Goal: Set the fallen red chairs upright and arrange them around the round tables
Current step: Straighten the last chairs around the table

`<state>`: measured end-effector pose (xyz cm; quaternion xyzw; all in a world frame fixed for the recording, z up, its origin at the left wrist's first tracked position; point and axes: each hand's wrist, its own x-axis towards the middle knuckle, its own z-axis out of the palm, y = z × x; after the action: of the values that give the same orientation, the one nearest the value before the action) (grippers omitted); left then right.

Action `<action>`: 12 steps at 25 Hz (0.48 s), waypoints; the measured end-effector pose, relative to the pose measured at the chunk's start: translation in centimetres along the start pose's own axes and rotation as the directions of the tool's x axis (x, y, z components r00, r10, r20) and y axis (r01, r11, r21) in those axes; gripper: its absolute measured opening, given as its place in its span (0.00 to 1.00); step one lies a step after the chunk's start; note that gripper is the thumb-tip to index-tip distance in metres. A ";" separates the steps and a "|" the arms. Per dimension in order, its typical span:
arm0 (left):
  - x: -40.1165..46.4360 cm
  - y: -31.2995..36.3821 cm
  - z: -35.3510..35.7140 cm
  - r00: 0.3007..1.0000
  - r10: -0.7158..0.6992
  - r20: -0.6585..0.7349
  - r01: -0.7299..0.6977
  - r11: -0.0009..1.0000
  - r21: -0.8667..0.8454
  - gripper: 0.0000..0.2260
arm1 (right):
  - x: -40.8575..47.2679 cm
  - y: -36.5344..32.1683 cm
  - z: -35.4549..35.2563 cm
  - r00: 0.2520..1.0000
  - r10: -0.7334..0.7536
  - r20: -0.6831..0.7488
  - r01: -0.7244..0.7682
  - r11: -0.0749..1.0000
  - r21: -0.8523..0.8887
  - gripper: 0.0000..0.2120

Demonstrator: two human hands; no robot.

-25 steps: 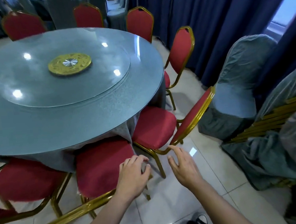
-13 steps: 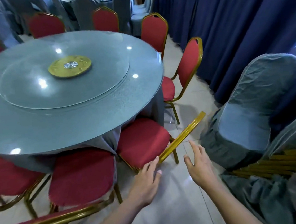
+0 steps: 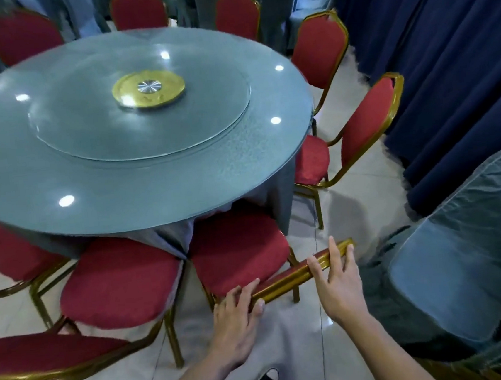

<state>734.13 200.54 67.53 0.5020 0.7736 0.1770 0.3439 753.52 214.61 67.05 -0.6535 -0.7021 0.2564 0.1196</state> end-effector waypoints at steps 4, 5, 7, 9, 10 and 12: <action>1.2 2.6 1.6 0.998 -0.050 -0.026 0.050 0.999 -0.012 0.22 | 2.6 2.0 -1.5 0.998 -0.045 0.042 0.044 0.999 0.025 0.36; 1.7 3.4 1.9 0.998 -0.058 -0.031 0.057 0.998 -0.022 0.23 | 3.5 2.3 -2.2 0.996 -0.059 0.061 0.057 0.998 0.026 0.37; 2.4 5.1 2.6 0.996 -0.078 -0.035 0.077 0.996 -0.042 0.23 | 5.2 2.9 -4.0 0.991 -0.079 0.113 0.076 0.997 0.024 0.39; 3.0 6.4 3.4 0.995 -0.091 -0.039 0.088 0.994 -0.067 0.22 | 6.7 3.6 -5.5 0.979 -0.112 0.171 0.115 0.993 -0.003 0.41; 3.3 6.9 3.8 0.993 -0.107 -0.045 0.102 0.991 -0.089 0.22 | 7.4 3.9 -6.1 0.971 -0.137 0.195 0.144 0.989 -0.024 0.42; 3.8 8.0 4.4 0.981 -0.180 -0.076 0.169 0.976 -0.138 0.21 | 8.8 4.7 -7.4 0.954 -0.180 0.239 0.201 0.977 -0.068 0.41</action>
<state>741.52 207.09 68.01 0.4003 0.8158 0.2183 0.3559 760.23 224.76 69.39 -0.5531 -0.7820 0.2857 0.0313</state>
